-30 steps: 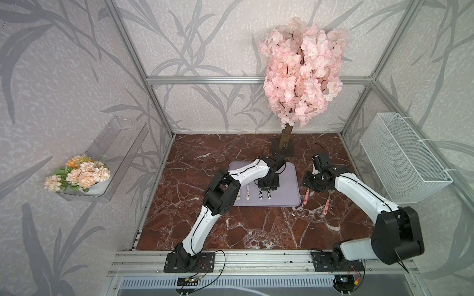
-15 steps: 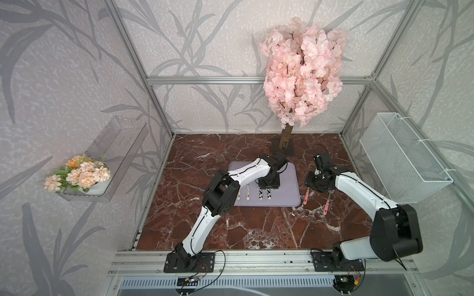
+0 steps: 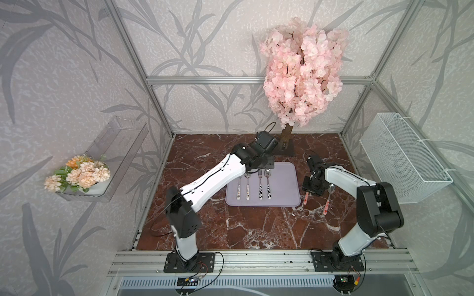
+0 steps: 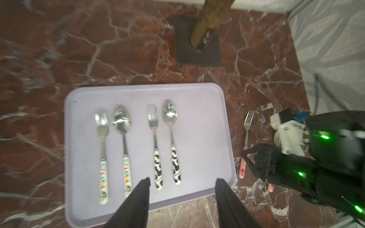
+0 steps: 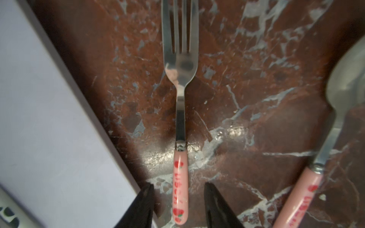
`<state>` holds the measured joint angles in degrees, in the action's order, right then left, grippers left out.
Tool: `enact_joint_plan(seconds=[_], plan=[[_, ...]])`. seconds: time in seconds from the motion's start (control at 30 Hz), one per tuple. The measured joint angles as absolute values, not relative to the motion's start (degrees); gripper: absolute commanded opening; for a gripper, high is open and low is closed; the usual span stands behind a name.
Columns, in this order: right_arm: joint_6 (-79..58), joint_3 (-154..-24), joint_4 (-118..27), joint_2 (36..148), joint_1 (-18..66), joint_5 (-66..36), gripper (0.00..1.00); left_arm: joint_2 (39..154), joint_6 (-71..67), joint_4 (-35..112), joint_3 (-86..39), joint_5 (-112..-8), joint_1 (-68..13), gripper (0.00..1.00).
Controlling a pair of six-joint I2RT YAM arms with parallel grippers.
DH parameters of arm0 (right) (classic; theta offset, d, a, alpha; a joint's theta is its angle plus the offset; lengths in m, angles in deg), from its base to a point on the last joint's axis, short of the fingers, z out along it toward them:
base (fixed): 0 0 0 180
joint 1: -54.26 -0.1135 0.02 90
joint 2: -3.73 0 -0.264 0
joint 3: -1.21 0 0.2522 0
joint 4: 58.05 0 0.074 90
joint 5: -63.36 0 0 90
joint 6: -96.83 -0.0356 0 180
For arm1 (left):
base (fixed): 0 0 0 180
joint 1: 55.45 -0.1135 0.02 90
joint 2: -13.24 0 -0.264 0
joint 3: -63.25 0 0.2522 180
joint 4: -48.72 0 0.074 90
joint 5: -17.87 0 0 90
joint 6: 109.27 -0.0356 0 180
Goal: Set the spoon and fork side by side
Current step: Pick up the fork at the center of the board.
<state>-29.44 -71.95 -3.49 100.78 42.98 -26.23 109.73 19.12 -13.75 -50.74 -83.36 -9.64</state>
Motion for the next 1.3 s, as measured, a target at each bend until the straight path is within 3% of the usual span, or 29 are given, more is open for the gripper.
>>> enact_joint_plan(seconds=[0.13, 0.23, 0.43, 0.57, 0.67, 0.83, 1.1, 1.3], plan=[[-29.4, -73.74, -2.34, 104.48, 43.3, -26.93, 0.39, 94.24, 18.31, -7.06, -33.27, -87.1, -11.83, 0.57], [-29.44, -74.83, -1.83, 106.6, 44.11, -26.67, 0.26, 88.22, 18.4, -4.44, -23.13, -87.34, -15.15, 0.57], [-29.59, -75.18, -1.68, 106.86, 44.46, -26.52, 0.1, 80.33, 18.07, -2.12, -13.67, -89.13, -19.9, 0.56], [-29.5, -74.53, -2.1, 105.9, 44.37, -27.43, 0.08, 71.68, 17.11, 3.04, -7.85, -95.12, -20.38, 0.57], [-29.24, -74.77, -1.48, 104.15, 43.89, -29.03, 0.08, 64.27, 15.27, 7.54, -0.82, -99.84, -20.7, 0.74], [-28.0, -81.15, 2.28, 99.71, 39.48, -33.55, 0.08, 56.03, 13.72, 11.1, 6.29, -104.71, -21.03, 0.87], [-26.73, -95.07, 4.02, 108.32, 28.53, -32.68, 0.08, 52.49, 11.75, 14.6, 8.12, -105.7, -21.14, 0.89], [-26.75, -97.61, 5.38, 117.07, 26.56, -29.88, 0.08, 52.71, 11.29, 14.84, 8.43, -105.5, -21.38, 0.9]])
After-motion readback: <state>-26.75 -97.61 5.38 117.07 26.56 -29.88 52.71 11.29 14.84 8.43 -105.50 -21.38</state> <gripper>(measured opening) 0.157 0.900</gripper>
